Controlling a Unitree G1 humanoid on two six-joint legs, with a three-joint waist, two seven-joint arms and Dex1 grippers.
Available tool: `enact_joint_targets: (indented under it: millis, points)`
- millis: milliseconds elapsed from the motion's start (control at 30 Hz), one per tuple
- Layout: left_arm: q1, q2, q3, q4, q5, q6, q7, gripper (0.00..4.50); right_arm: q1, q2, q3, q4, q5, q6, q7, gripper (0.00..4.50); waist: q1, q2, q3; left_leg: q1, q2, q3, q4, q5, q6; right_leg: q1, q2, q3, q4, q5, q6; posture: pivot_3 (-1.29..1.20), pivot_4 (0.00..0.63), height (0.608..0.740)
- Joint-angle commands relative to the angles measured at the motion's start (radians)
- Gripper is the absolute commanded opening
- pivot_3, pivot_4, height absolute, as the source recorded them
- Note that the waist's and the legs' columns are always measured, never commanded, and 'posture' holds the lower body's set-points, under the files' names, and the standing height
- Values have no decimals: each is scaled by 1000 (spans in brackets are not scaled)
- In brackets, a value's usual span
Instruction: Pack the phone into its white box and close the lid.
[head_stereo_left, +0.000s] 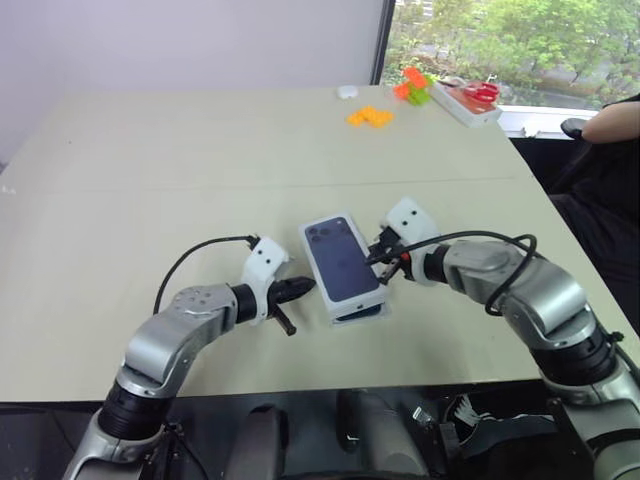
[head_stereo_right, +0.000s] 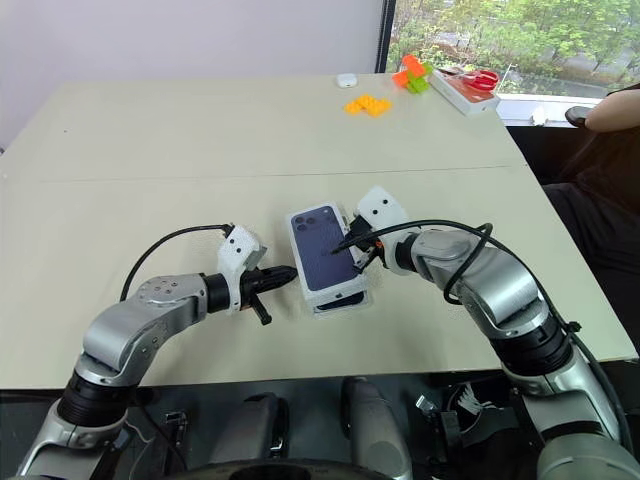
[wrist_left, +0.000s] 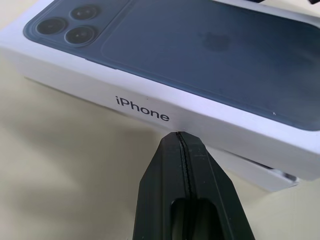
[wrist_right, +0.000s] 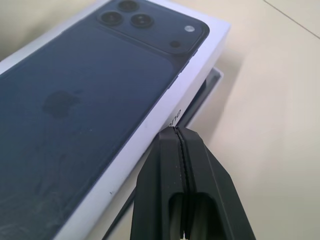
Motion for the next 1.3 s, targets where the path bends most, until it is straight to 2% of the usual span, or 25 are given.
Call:
enact_joint_targets:
  millis: [33, 1300]
  points:
    - [-30, -8, -17, -58, -21, -10, -17, 0, 9, 4, -7, -73, 12, 10, 39, 27, -1, 0, 0, 0, 0, 0, 0, 0, 0, 0, 0, 0, 0, 0, 0, 0, 150, 726]
    - [-54, 24, -64, -23, 18, -30, -50, 0, 73, 22, 0, -105, -57, 48, 75, 27, 0, 0, 0, 0, 0, 0, 0, 0, 0, 0, 0, 0, 0, 0, 0, 0, 150, 726]
